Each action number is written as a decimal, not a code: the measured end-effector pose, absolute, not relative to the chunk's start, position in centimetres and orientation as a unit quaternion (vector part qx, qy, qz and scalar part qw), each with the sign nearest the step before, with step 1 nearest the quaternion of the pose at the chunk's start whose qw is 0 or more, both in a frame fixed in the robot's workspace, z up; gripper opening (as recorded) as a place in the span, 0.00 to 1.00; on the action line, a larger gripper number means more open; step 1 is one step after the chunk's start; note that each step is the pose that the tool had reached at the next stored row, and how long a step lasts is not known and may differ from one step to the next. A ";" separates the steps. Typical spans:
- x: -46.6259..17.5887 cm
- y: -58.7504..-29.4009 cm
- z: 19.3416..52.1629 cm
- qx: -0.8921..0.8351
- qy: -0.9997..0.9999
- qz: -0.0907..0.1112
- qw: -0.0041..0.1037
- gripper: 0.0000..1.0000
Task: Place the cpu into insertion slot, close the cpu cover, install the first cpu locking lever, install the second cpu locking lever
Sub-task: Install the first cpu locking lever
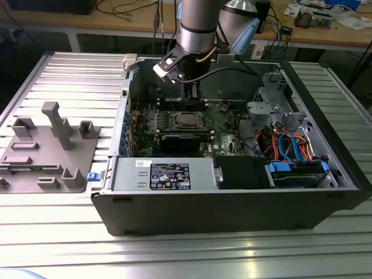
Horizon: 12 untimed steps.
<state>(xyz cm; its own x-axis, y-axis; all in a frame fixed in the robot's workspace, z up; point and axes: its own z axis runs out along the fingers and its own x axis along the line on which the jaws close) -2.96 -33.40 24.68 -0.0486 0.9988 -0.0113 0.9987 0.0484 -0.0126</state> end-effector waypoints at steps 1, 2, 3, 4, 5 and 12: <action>-3.0 -33.4 24.8 -0.690 -0.724 0.008 0.000 0.11; -3.0 -33.4 25.1 -0.690 -0.724 0.009 -0.001 0.11; -3.0 -33.4 25.4 -0.690 -0.724 0.009 -0.002 0.11; -3.0 -33.4 25.5 -0.690 -0.724 0.009 -0.002 0.11; -3.0 -33.4 25.5 -0.690 -0.724 0.009 -0.003 0.11; -3.0 -33.4 25.5 -0.668 -0.744 0.009 -0.005 0.11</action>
